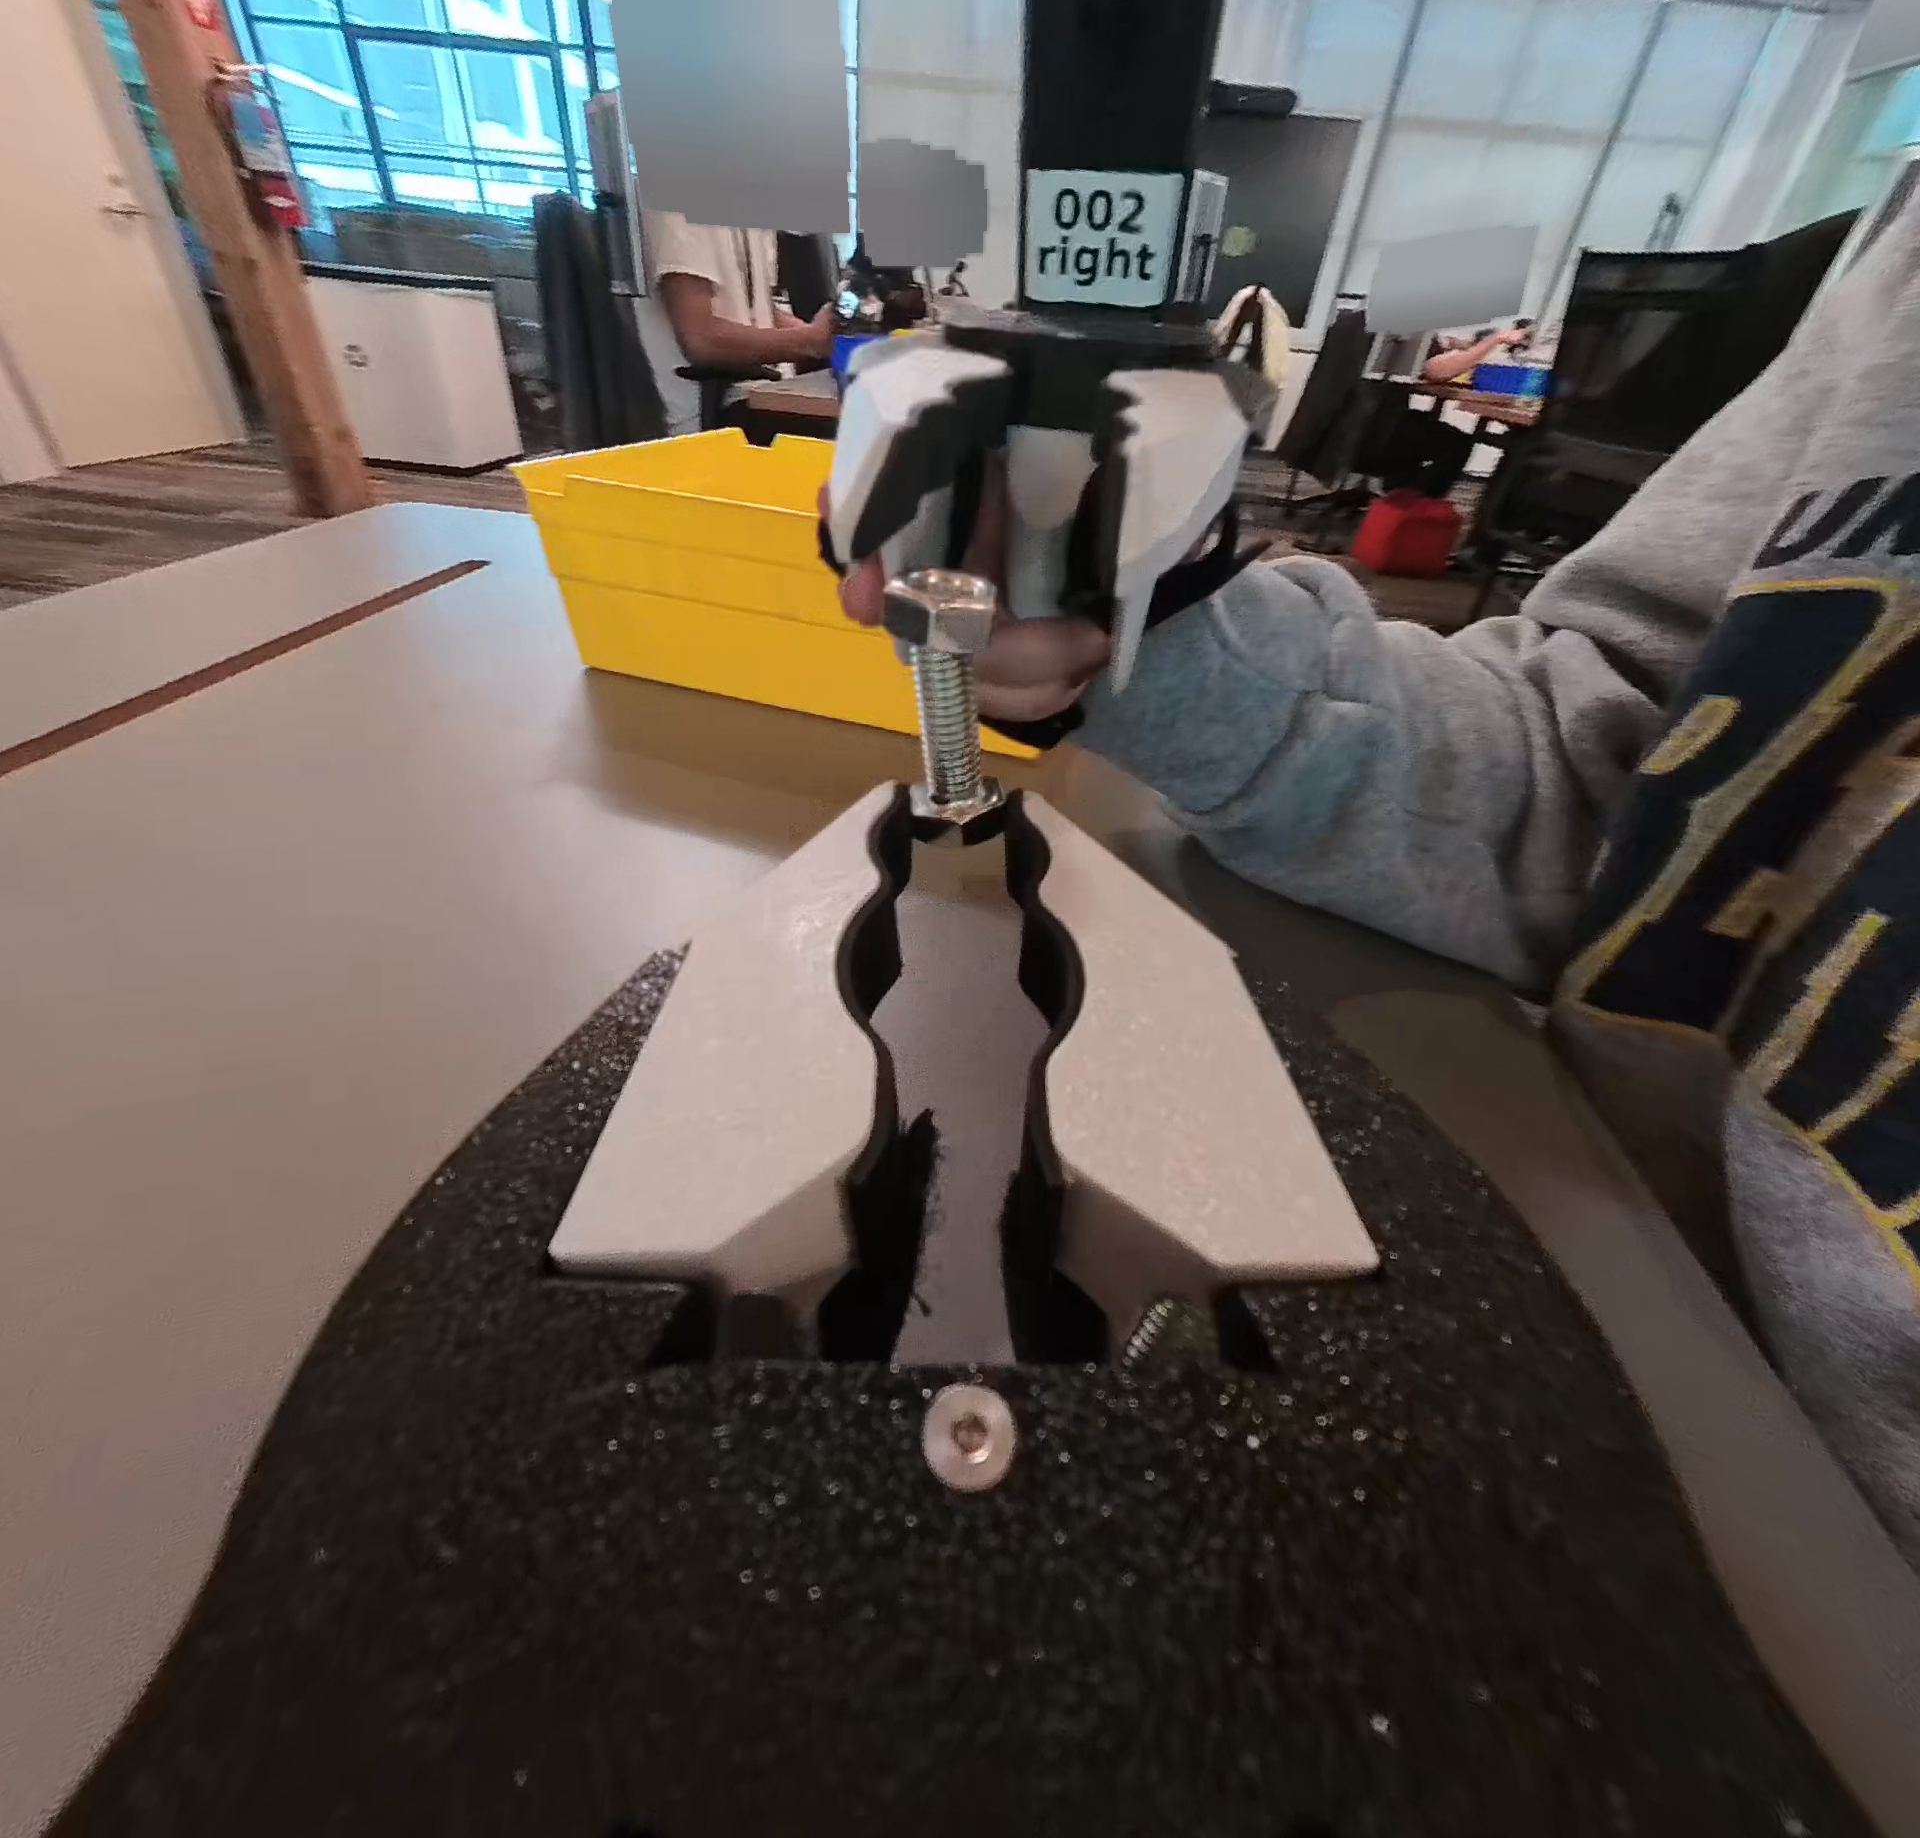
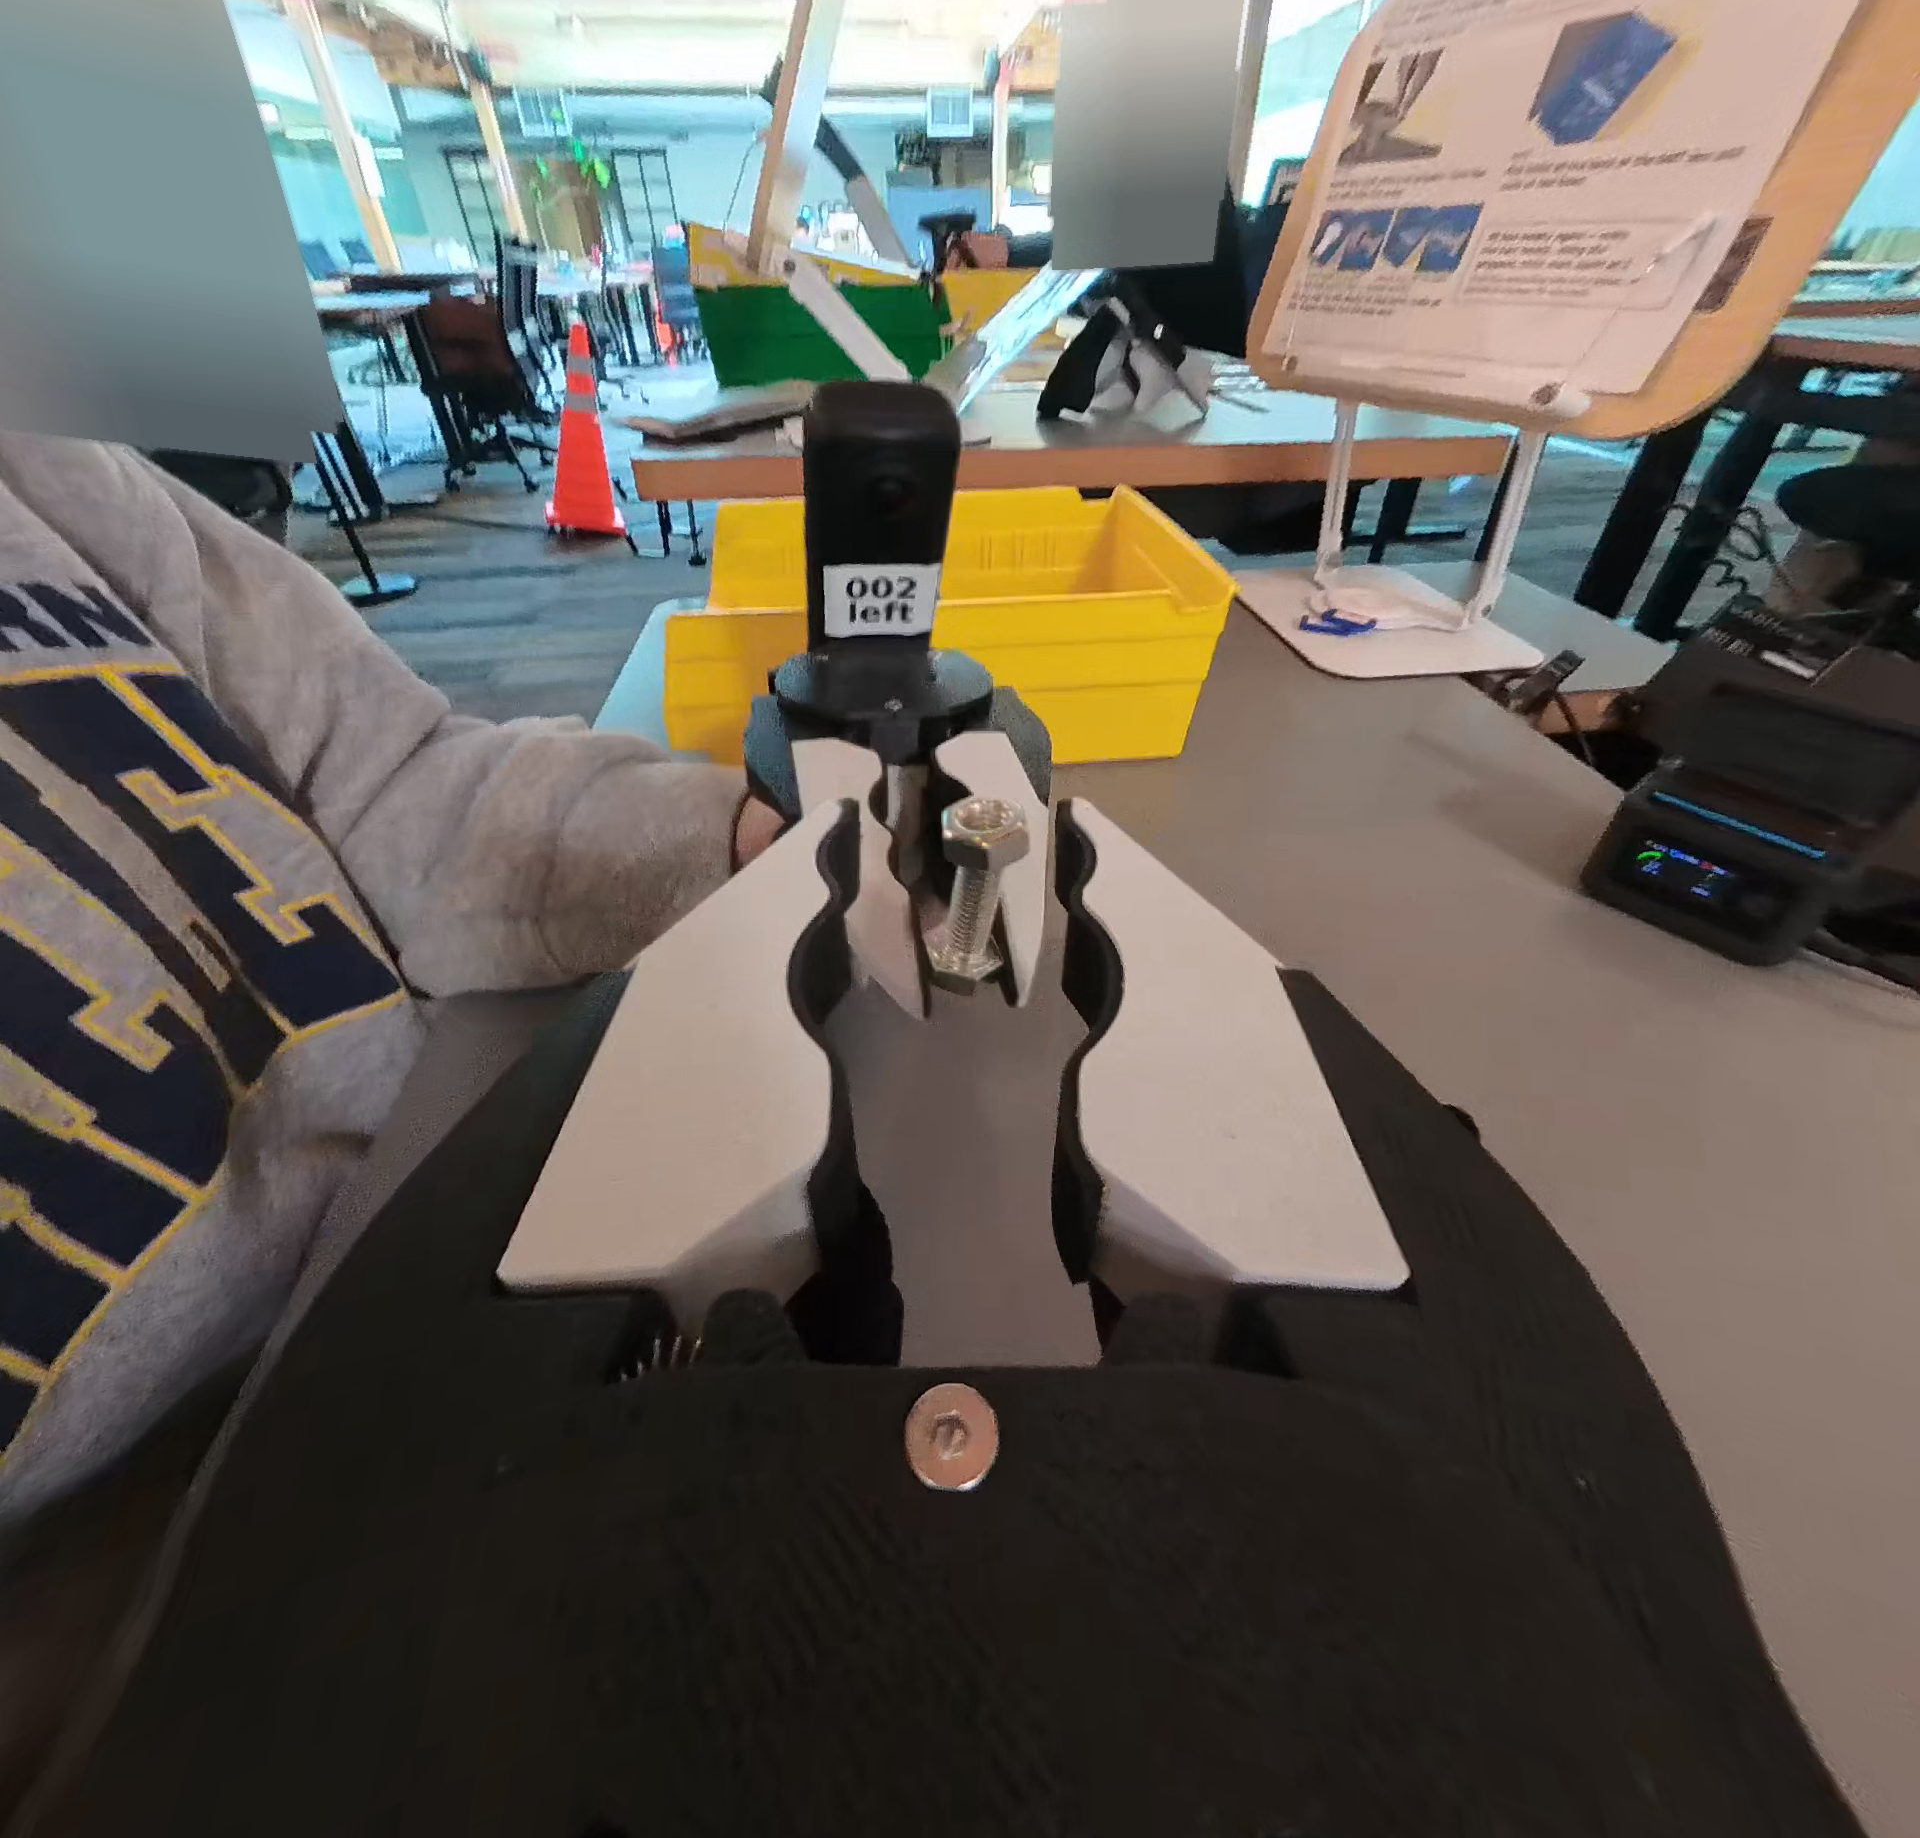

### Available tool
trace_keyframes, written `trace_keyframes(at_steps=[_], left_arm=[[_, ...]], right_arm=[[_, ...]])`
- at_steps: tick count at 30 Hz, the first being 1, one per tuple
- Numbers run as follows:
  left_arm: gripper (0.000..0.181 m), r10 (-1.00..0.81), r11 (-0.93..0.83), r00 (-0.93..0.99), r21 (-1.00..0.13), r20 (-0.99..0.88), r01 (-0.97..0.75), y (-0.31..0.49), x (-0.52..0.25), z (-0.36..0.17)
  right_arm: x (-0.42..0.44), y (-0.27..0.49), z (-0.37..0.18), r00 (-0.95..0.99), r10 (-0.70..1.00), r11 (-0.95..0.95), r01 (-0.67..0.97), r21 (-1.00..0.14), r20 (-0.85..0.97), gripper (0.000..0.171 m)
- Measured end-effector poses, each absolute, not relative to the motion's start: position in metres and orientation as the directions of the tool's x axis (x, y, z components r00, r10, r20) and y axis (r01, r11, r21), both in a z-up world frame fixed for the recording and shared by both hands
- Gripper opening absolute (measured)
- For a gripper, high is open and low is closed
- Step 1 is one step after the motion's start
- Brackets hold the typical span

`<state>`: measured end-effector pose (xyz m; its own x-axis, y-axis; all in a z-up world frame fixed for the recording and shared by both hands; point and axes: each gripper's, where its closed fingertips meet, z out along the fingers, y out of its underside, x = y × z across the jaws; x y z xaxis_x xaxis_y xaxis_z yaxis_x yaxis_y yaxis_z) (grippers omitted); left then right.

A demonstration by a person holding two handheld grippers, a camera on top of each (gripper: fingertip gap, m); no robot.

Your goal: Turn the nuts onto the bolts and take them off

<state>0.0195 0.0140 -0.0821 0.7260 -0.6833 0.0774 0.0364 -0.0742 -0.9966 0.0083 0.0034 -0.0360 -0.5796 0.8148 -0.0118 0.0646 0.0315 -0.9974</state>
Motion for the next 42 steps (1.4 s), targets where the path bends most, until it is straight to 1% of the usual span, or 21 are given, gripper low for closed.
trace_keyframes(at_steps=[11, 13, 19, 22, 25, 28, 34, 37, 40, 41, 42], left_arm=[[0.016, -0.725, -0.089, 0.684, -0.996, 0.079, 0.02, 0.01, 0.03, -0.086], [0.016, -0.733, -0.083, 0.676, -0.996, 0.075, 0.021, 0.009, 0.031, -0.085], [0.015, -0.764, -0.058, 0.643, -0.998, 0.057, 0.02, 0.003, 0.036, -0.081], [0.015, -0.744, -0.051, 0.665, -0.998, 0.06, 0.034, 0.006, 0.032, -0.079], [0.015, -0.669, -0.061, 0.741, -0.998, 0.065, 0.032, 0.016, 0.019, -0.081], [0.016, -0.571, -0.092, 0.818, -0.996, 0.068, 0.018, 0.026, 0.004, -0.088], [0.016, -0.399, -0.125, 0.915, -0.992, 0.057, 0.007, 0.038, -0.021, -0.094], [0.016, -0.349, -0.141, 0.935, -0.99, 0.057, 0.008, 0.04, -0.028, -0.098], [0.015, -0.348, -0.135, 0.935, -0.991, 0.068, 0.021, 0.041, -0.03, -0.097], [0.016, -0.354, -0.129, 0.932, -0.991, 0.072, 0.028, 0.04, -0.029, -0.096], [0.015, -0.354, -0.128, 0.933, -0.991, 0.072, 0.027, 0.04, -0.029, -0.096]], right_arm=[[0.008, -0.007, -0.048, -0.619, 0.784, 0.041, 0.107, -0.993, -0.034, 0.026], [0.008, -0.008, -0.05, -0.621, 0.783, 0.043, 0.111, -0.993, -0.035, 0.018], [0.012, -0.013, -0.047, -0.684, 0.718, -0.048, 0.133, -0.99, -0.127, 0.016], [0.009, -0.013, -0.044, -0.686, 0.709, -0.095, 0.132, -0.987, -0.16, 0.016], [-0.004, -0.003, -0.046, -0.616, 0.767, -0.115, 0.142, -0.983, -0.178, 0.016], [-0.02, 0.008, -0.052, -0.506, 0.841, -0.122, 0.169, -0.978, -0.192, 0.016], [-0.043, 0.023, -0.058, -0.244, 0.966, -0.049, 0.155, -0.987, -0.086, 0.016], [-0.052, 0.026, -0.062, -0.115, 0.991, -0.05, 0.142, -0.989, -0.066, 0.016], [-0.054, 0.027, -0.063, -0.043, 0.999, -0.024, 0.12, -0.993, -0.029, 0.016], [-0.054, 0.025, -0.063, -0.046, 0.999, -0.016, 0.116, -0.993, -0.022, 0.021], [-0.054, 0.022, -0.063, -0.069, 0.997, -0.015, 0.114, -0.993, -0.023, 0.034]])
